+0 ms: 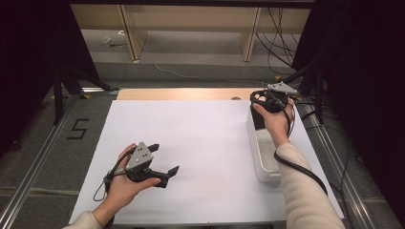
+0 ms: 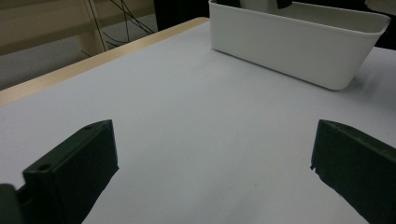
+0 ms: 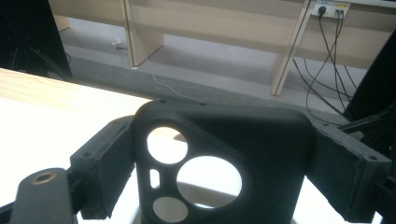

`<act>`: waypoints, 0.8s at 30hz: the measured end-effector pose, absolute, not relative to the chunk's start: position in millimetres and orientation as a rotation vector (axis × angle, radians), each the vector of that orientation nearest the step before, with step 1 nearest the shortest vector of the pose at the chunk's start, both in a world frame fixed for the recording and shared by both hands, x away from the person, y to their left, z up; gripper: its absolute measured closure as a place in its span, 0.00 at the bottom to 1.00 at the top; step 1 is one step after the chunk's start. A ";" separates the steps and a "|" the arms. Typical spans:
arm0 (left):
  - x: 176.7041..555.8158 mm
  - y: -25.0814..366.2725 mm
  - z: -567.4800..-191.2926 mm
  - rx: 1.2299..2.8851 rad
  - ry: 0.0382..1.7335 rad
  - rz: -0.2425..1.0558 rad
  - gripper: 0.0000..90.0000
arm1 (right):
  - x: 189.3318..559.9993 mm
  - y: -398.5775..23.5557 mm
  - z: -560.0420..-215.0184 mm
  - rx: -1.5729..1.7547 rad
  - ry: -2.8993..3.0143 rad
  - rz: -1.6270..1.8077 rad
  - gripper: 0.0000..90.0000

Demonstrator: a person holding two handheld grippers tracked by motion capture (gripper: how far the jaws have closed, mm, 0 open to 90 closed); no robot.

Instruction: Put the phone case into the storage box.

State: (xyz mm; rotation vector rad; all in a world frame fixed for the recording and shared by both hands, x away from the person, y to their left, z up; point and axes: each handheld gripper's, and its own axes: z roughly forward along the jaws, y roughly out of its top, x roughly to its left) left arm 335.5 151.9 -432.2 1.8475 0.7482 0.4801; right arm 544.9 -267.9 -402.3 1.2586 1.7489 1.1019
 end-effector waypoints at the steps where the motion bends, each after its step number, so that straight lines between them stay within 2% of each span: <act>1: 335.6 151.9 -432.2 1.848 0.748 0.480 0.00 | 545.3 -268.1 -402.8 1.254 1.748 1.107 0.17; 15: 335.5 151.9 -432.3 1.846 0.751 0.477 0.00 | 549.0 -270.8 -405.7 1.262 1.740 1.119 0.16; 24: 335.5 151.9 -432.3 1.846 0.751 0.477 0.00 | 549.6 -271.8 -410.0 1.284 1.742 1.102 0.02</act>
